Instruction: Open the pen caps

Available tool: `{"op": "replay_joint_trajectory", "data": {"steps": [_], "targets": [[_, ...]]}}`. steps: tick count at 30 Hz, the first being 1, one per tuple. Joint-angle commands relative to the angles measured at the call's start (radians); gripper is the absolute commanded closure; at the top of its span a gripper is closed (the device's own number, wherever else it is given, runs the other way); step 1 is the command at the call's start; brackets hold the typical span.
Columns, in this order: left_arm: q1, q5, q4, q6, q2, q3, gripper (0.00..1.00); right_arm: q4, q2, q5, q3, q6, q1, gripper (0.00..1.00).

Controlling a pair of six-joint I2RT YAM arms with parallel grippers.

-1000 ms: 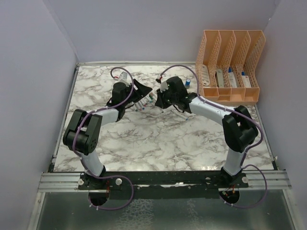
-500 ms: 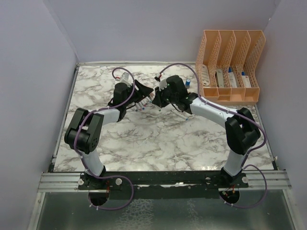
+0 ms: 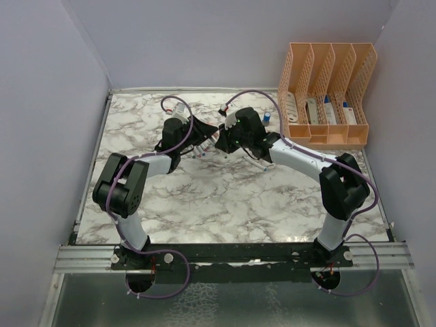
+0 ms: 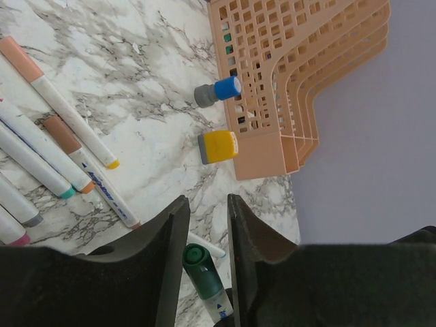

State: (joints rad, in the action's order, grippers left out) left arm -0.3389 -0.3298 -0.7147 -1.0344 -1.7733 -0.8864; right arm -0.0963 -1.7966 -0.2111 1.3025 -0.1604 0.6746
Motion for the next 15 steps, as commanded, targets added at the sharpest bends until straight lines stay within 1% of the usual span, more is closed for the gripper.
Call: {"op": "replay_joint_trajectory", "data": {"steps": [1, 3, 5, 6, 9, 11, 12, 15], "targets": [[-0.008, -0.032, -0.058, -0.008, -0.015, -0.017, 0.70, 0.036, 0.003, -0.016, 0.032, 0.001, 0.007, 0.99], [-0.007, -0.036, -0.064, -0.011, -0.018, -0.017, 0.72, 0.037, 0.003, -0.014, 0.033, 0.002, 0.008, 0.99], [-0.009, -0.039, -0.070, -0.014, -0.021, -0.017, 0.76, 0.039, 0.004, -0.010, 0.030, 0.003, 0.008, 0.99], [-0.009, -0.041, -0.074, -0.016, -0.023, -0.016, 0.81, 0.039, 0.004, -0.008, 0.031, 0.003, 0.008, 0.99], [-0.009, -0.047, -0.091, -0.023, -0.031, -0.013, 0.98, 0.040, 0.006, -0.003, 0.031, 0.002, 0.008, 0.99], [-0.009, -0.052, -0.108, -0.033, -0.033, -0.009, 1.00, 0.043, 0.005, 0.003, 0.032, 0.002, 0.008, 0.99], [-0.009, -0.055, -0.116, -0.039, -0.034, -0.006, 1.00, 0.043, 0.004, 0.005, 0.033, 0.002, 0.008, 0.97], [-0.009, -0.054, -0.134, -0.048, -0.030, 0.001, 1.00, 0.030, -0.003, 0.005, 0.045, 0.005, 0.008, 0.79]]}}
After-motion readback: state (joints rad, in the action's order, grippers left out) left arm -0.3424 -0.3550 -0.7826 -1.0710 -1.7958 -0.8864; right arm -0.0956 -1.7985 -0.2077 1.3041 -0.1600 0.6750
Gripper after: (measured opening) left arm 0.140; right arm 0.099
